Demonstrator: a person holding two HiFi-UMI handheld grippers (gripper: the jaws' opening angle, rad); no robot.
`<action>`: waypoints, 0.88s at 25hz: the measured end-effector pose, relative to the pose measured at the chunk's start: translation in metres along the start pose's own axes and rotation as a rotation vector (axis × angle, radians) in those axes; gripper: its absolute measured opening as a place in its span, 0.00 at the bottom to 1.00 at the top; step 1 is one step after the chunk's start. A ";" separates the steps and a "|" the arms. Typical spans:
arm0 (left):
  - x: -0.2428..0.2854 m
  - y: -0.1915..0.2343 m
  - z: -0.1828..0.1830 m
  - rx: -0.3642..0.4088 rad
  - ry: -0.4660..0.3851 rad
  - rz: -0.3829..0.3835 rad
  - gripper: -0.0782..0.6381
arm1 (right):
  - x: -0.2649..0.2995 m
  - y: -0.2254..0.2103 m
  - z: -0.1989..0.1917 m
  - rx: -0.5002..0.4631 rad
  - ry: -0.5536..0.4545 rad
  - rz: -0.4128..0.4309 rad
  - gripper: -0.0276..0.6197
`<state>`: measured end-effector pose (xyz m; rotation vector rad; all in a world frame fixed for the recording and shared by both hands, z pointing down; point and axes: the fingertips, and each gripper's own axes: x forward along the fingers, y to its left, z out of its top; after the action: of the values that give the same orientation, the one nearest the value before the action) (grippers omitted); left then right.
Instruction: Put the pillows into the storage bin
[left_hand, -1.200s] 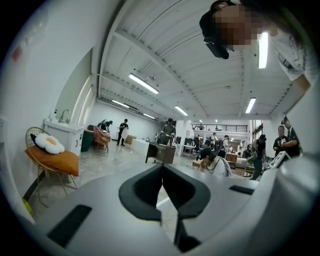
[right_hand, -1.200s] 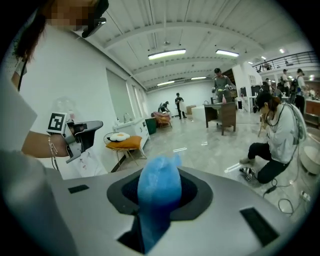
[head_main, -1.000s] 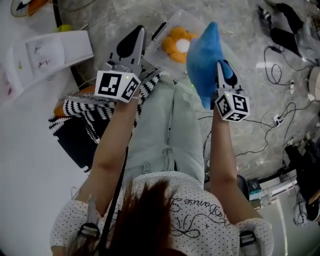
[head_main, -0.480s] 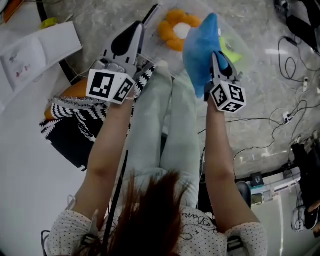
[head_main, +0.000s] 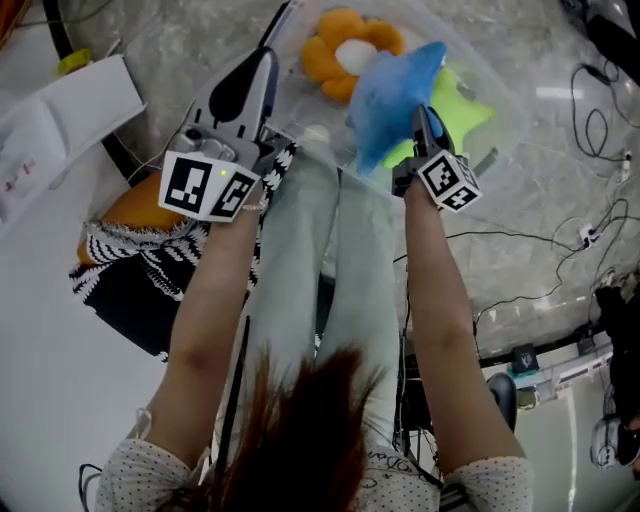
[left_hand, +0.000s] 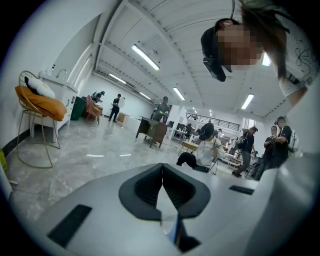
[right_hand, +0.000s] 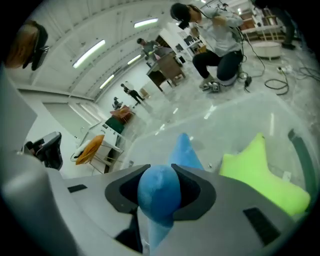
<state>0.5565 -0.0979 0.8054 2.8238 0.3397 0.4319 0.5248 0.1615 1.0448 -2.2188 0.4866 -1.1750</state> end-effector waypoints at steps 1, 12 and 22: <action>0.000 -0.001 -0.007 -0.003 0.006 -0.002 0.12 | 0.002 -0.018 -0.013 0.019 0.036 -0.018 0.27; -0.008 -0.025 -0.004 0.000 0.031 -0.002 0.12 | -0.033 -0.035 -0.004 -0.187 0.178 -0.015 0.34; -0.021 -0.070 0.128 0.063 -0.092 -0.043 0.12 | -0.123 0.111 0.130 -0.497 -0.018 0.080 0.08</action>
<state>0.5646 -0.0666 0.6617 2.8798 0.4004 0.2857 0.5610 0.1861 0.8381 -2.5874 0.9350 -1.0752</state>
